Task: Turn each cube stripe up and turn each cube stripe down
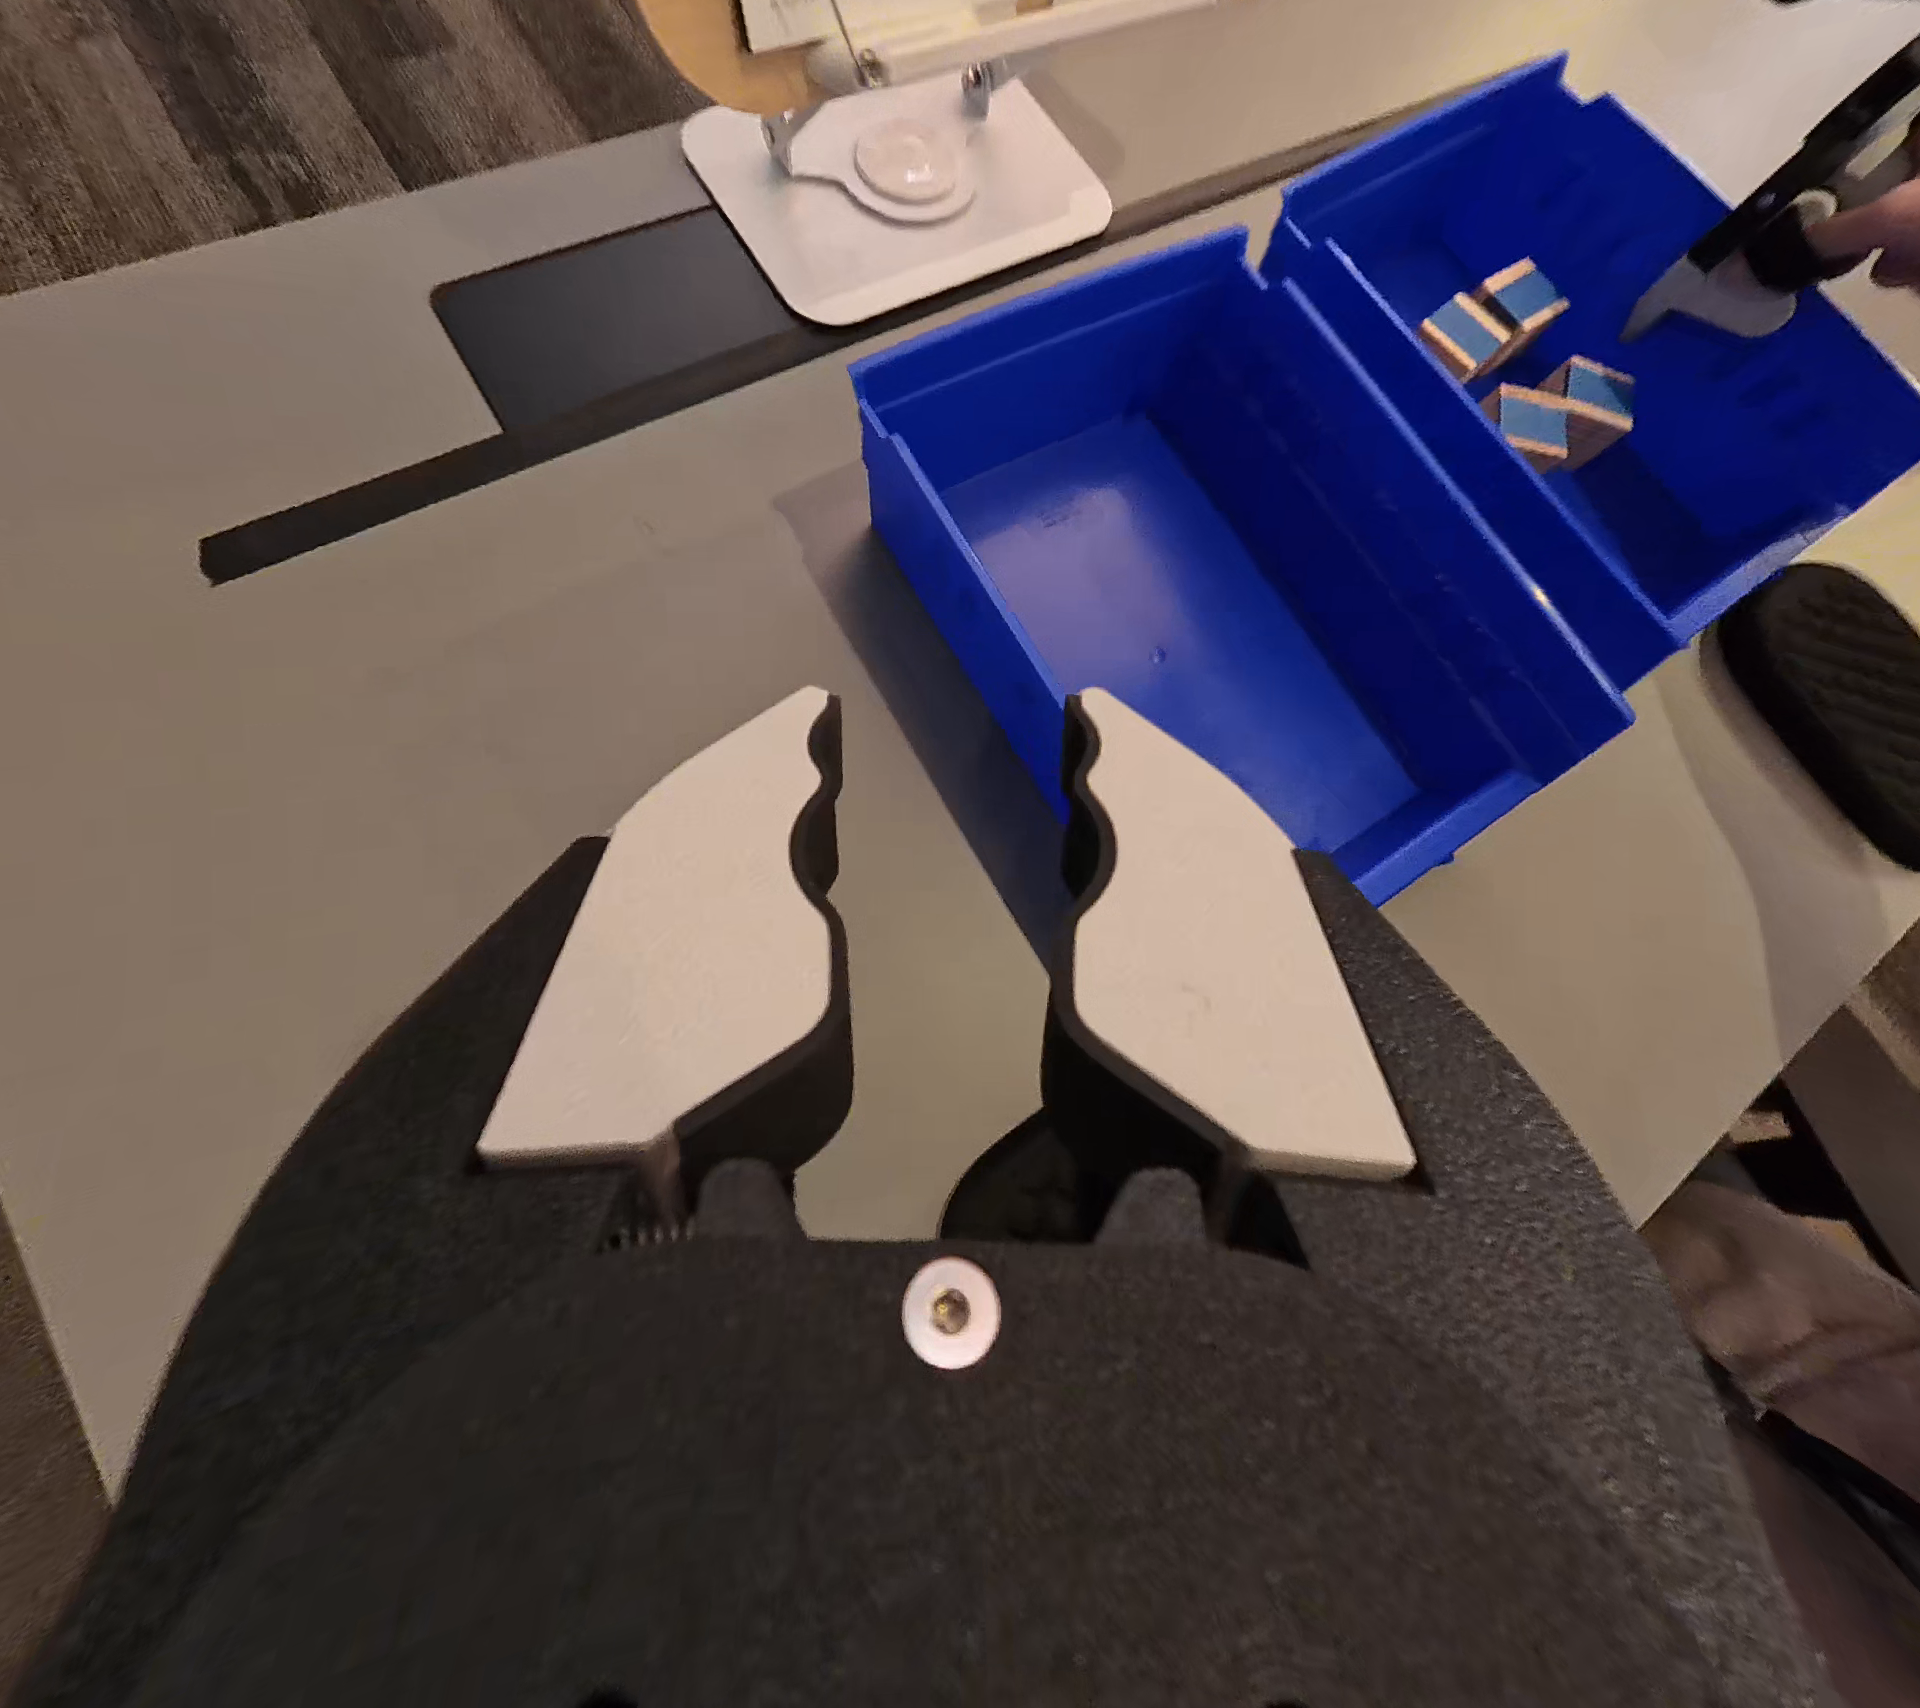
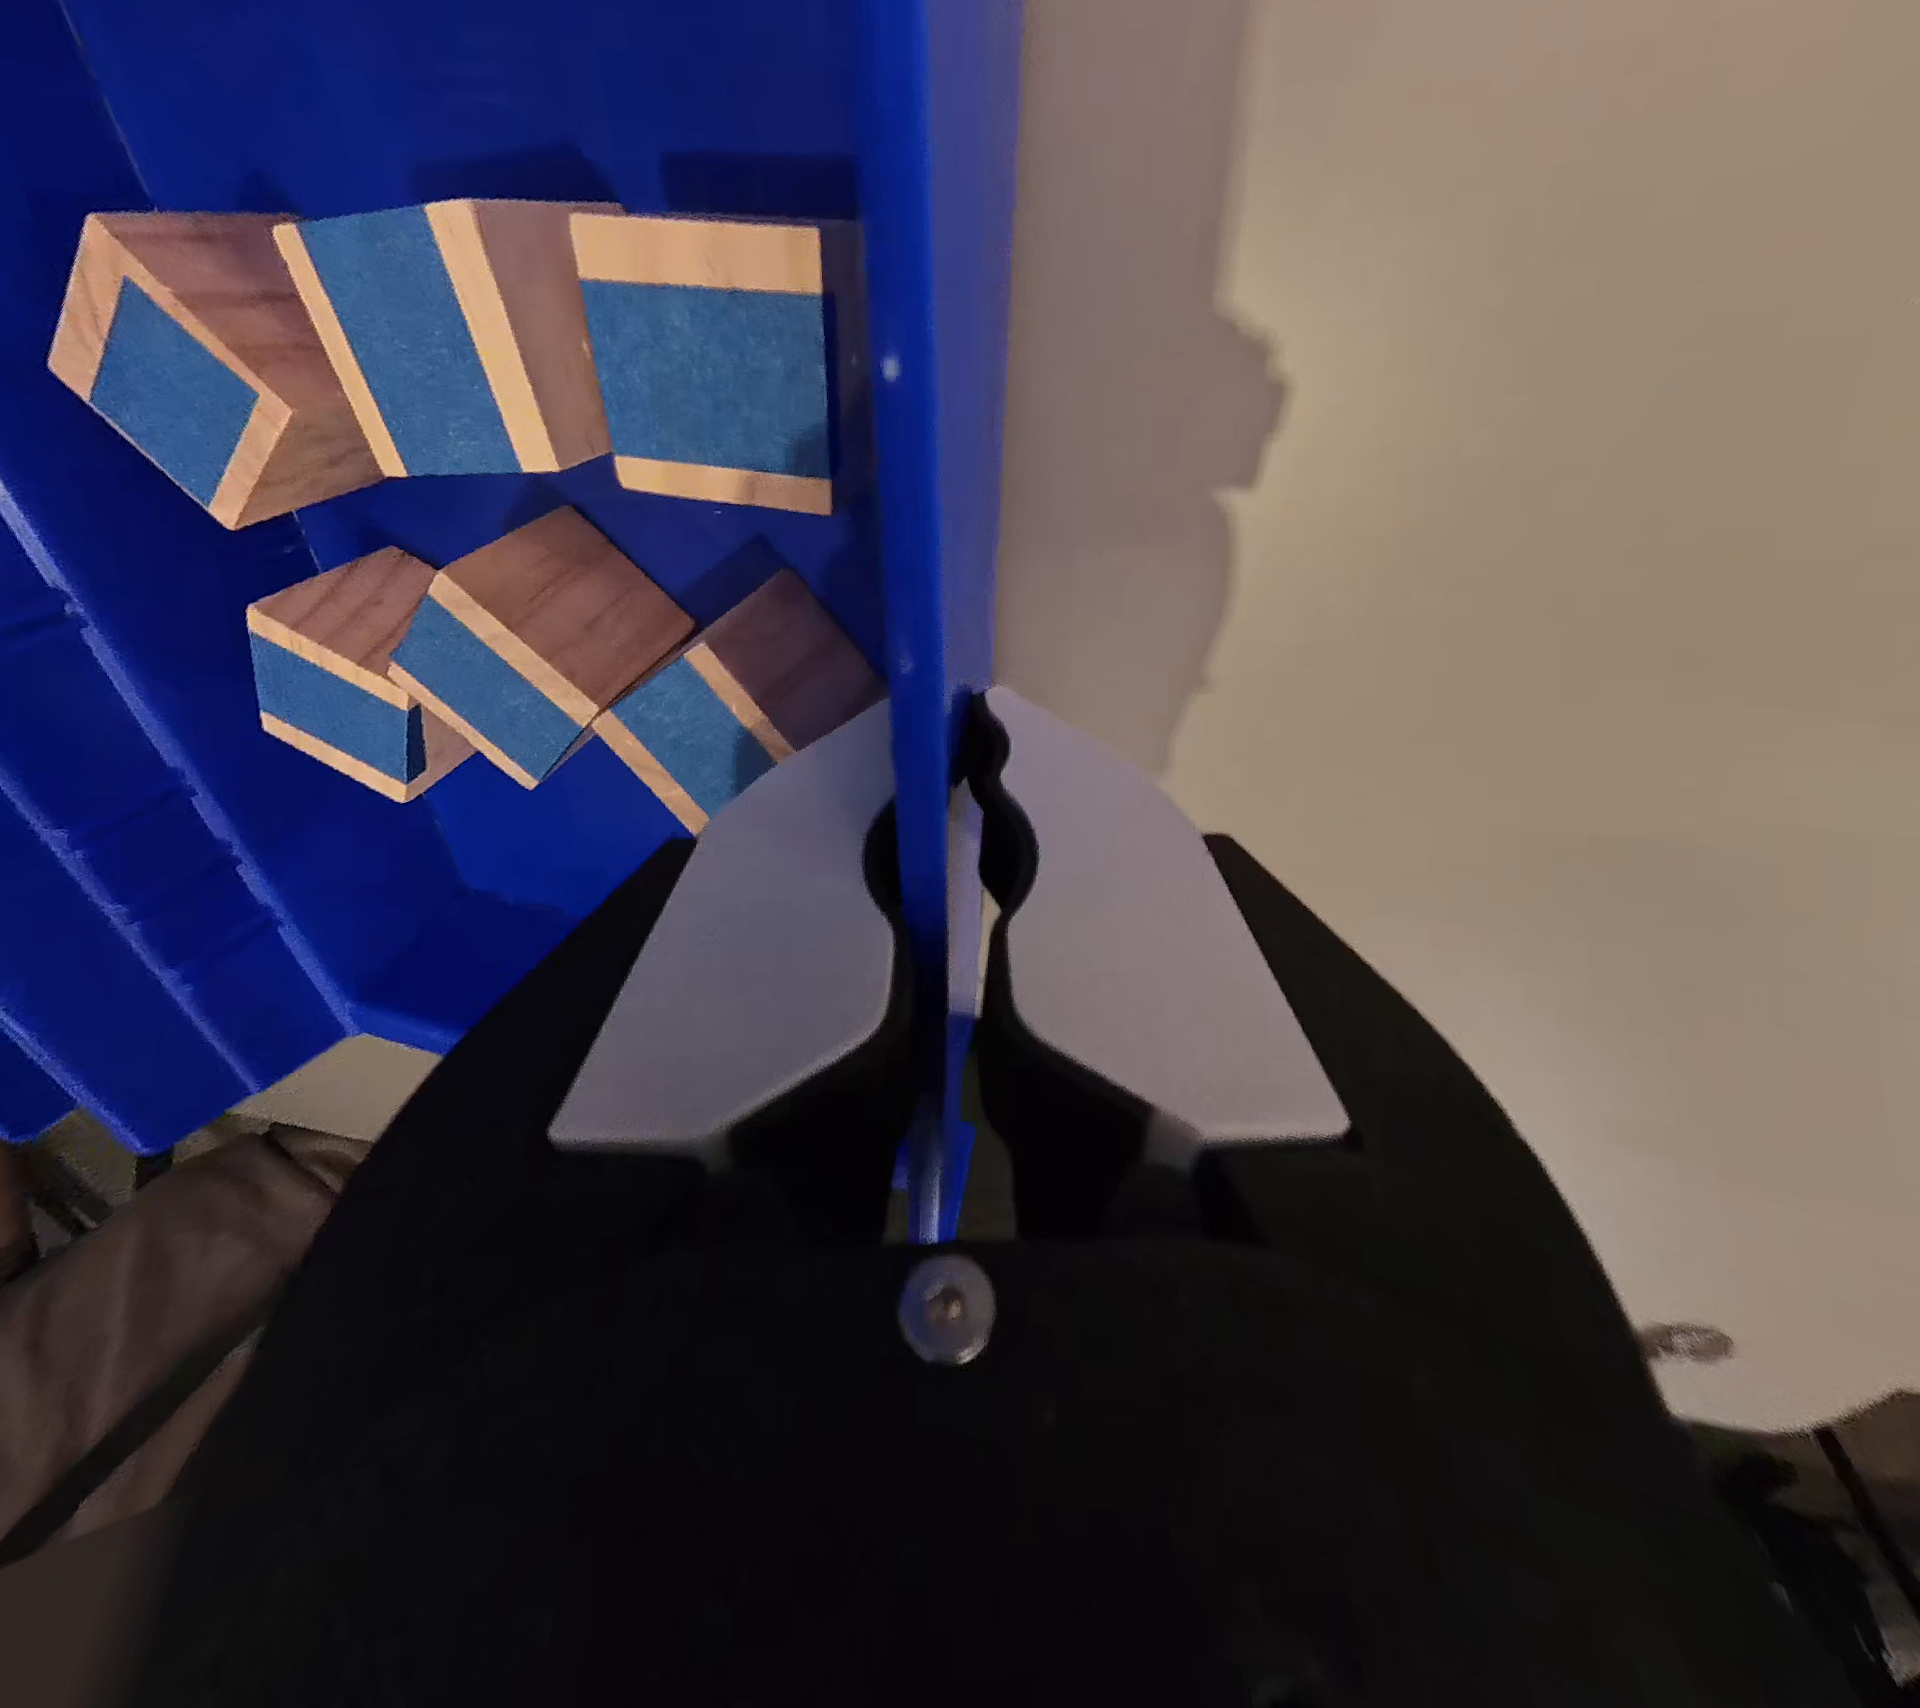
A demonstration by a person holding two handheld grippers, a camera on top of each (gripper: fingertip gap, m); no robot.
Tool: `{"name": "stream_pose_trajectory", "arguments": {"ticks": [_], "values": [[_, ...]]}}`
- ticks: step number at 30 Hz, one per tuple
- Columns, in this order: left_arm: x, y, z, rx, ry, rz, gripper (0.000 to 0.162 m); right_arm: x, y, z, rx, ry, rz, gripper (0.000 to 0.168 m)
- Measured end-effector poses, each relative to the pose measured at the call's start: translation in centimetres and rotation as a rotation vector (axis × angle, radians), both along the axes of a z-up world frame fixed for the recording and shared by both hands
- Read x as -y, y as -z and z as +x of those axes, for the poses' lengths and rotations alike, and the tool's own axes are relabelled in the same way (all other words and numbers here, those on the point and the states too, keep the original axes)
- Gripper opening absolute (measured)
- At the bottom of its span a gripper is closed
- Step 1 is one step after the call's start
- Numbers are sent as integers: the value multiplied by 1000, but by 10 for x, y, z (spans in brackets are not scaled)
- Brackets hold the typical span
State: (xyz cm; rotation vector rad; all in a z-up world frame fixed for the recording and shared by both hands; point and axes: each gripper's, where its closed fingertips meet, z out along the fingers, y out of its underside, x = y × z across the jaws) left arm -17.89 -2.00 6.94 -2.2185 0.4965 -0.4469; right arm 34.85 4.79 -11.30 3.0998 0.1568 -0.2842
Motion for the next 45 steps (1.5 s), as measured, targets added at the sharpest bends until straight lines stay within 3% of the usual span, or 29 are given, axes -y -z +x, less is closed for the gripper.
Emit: {"name": "stream_pose_trajectory", "arguments": {"ticks": [11, 20, 25, 29, 35, 40, 45], "values": [[1, -5, -39, 83, -92, 9, 39, 8, -55, 21, 44, -6, -27, 9], [7, -14, -38, 71, -95, 46, 39, -10, -145, -31, 84, -116, 40, 9], [11, -27, -44, 68, -149, 102, 36, -28, -173, -123, 67, -285, 58, 9], [20, -48, -79, 39, -345, 217, 34, -39, -176, -224, 10, -458, 54, 9], [65, -78, -110, 123, -480, 353, 30, -37, -161, -392, -70, -738, 38, 11], [104, -123, -100, 215, -458, 600, 5, -24, -145, -507, -126, -919, 21, 11], [106, -122, -92, 137, -446, 616, 8, -5, -122, -583, -150, -1026, -15, 11]]}}
